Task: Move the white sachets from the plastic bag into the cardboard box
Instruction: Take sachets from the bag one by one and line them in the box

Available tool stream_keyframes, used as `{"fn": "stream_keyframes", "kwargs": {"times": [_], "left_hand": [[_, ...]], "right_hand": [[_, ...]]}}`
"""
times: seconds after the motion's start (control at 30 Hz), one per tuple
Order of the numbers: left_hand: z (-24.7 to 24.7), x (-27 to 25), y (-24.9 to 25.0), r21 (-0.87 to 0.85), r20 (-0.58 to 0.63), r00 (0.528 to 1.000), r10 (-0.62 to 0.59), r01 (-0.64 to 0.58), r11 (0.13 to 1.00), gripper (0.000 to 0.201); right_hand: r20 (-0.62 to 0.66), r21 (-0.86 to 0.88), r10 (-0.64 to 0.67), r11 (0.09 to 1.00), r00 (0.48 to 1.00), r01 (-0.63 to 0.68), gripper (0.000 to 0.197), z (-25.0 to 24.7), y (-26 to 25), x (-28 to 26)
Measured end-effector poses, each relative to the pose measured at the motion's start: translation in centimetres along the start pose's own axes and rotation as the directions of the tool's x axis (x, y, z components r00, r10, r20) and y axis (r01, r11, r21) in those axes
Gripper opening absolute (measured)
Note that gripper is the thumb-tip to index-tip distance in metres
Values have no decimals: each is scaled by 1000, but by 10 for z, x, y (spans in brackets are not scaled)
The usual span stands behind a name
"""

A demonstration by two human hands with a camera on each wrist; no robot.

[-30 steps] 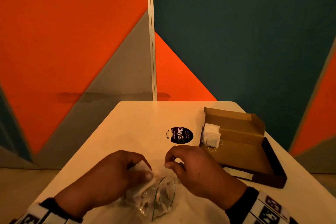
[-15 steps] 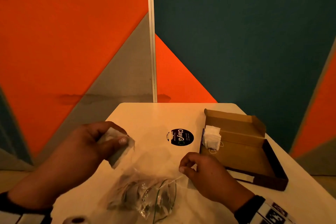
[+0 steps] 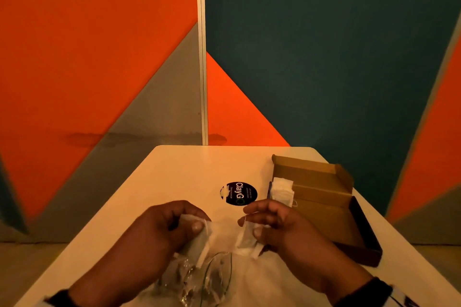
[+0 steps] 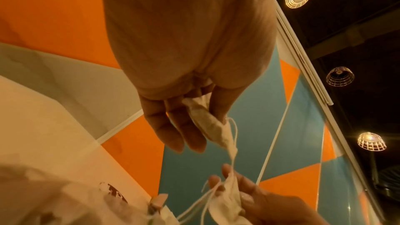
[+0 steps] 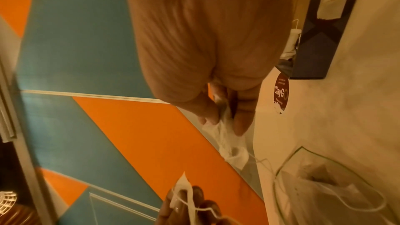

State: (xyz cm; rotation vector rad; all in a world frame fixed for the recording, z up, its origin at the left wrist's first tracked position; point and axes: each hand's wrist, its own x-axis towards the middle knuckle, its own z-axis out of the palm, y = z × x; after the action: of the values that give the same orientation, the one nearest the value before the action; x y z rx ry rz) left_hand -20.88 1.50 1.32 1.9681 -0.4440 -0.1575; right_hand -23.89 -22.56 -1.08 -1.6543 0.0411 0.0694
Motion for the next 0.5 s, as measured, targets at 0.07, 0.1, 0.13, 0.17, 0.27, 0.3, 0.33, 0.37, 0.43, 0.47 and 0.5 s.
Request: {"fn": "stream_keyframes", "kwargs": {"times": [0.07,0.1,0.13,0.17,0.27,0.3,0.33,0.37,0.43,0.47,0.5], "left_hand": [[8,-1,3,-9,39,999,-5,5,1000,25],[12,-1,5,-8,57,998,-8,8,1000,25],[15,-1,7,-5,74,997,-7,8,1000,24],[19,-2,8,0,87,996,-4,4,1000,22],[24,0,10,21,89,996,20,-22,1000,19],[24,0,10,9,93,995,24,-25,1000,20],[25,0,11,1,111,993,28,-28,1000,20],[25,0,11,-2,133,990,35,-35,999,19],[24,2,11,19,172,984,42,-46,999,16],[24,2,10,33,185,982,41,-48,998,15],[23,3,9,47,187,982,36,-46,998,16]], "right_hand": [[-2,-4,-17,1000,1000,17,40,0,2,-1],[-8,6,-25,1000,1000,25,41,1,4,-2],[-15,21,-33,999,999,33,41,3,5,-2],[-23,41,-38,998,999,39,40,5,5,-2],[-33,108,-49,993,998,52,38,13,7,-2],[-30,126,-55,990,998,58,38,15,7,-2],[-24,132,-59,989,998,61,38,16,7,-2],[-16,121,-61,991,998,63,38,17,6,-2],[15,39,-83,996,996,82,39,18,6,-3],[38,-22,-99,995,994,100,39,19,5,-4],[65,-80,-114,990,991,119,40,19,3,-6]]}}
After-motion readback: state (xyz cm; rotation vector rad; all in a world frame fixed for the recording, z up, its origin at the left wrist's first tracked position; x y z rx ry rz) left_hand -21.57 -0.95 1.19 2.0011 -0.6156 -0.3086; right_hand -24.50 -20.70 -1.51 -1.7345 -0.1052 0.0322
